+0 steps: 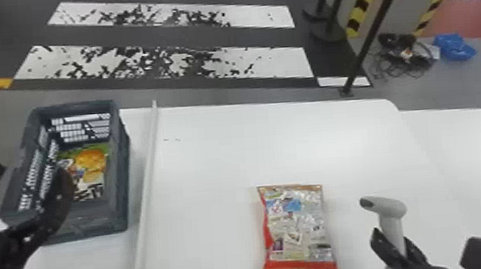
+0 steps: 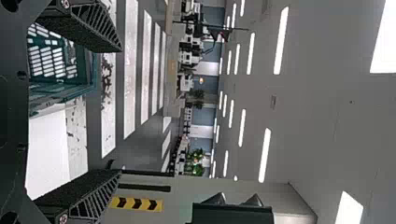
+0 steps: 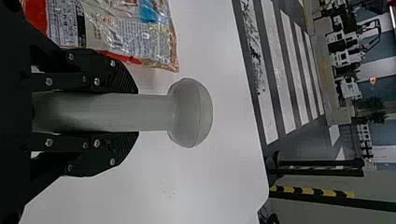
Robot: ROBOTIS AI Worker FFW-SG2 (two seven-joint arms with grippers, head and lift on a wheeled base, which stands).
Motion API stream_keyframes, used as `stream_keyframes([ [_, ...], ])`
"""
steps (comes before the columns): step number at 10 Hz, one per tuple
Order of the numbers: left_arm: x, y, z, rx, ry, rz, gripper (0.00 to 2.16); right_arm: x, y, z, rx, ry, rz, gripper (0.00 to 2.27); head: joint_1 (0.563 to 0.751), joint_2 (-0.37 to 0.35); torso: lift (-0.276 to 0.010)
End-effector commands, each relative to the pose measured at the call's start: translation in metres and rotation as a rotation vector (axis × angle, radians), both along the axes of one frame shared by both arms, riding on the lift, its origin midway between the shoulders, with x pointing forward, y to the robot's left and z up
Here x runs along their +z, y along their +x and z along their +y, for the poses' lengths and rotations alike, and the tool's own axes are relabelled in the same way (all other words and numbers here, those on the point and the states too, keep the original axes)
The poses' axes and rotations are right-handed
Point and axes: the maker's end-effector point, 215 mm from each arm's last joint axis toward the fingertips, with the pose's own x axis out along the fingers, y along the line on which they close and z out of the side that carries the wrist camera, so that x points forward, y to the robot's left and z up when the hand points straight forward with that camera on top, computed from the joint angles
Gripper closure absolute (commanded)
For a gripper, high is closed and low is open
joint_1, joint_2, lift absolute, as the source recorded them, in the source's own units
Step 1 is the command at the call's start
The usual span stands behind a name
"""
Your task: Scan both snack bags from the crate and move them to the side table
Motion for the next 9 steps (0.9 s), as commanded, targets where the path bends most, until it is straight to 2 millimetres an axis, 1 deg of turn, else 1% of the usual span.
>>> stream_keyframes([
  [1, 0.0, 0.0, -0.001, -0.003, -0.001, -0.001, 0.07, -0.003, -0.008, 0.017, 0.023, 0.019, 0.013, 2.24, 0.695, -0.08, -0.029],
  [3, 0.001, -0.001, 0.001, -0.004, -0.009, -0.003, 0.07, -0.011, -0.018, 0.036, 0.053, 0.032, 0.042, 2.24, 0.695, -0.049, -0.029],
  [5, 0.001, -0.001, 0.002, 0.0, -0.01, -0.002, 0.07, -0.011, -0.025, 0.055, 0.088, 0.04, 0.056, 2.24, 0.695, -0.017, -0.029],
  [6, -0.002, -0.001, 0.002, 0.002, -0.012, 0.002, 0.07, -0.016, -0.031, 0.066, 0.112, 0.039, 0.077, 2.24, 0.695, 0.004, -0.029],
  [9, -0.003, -0.001, 0.004, 0.005, -0.011, 0.001, 0.07, -0.019, -0.034, 0.089, 0.163, 0.032, 0.089, 2.24, 0.695, 0.069, -0.029],
])
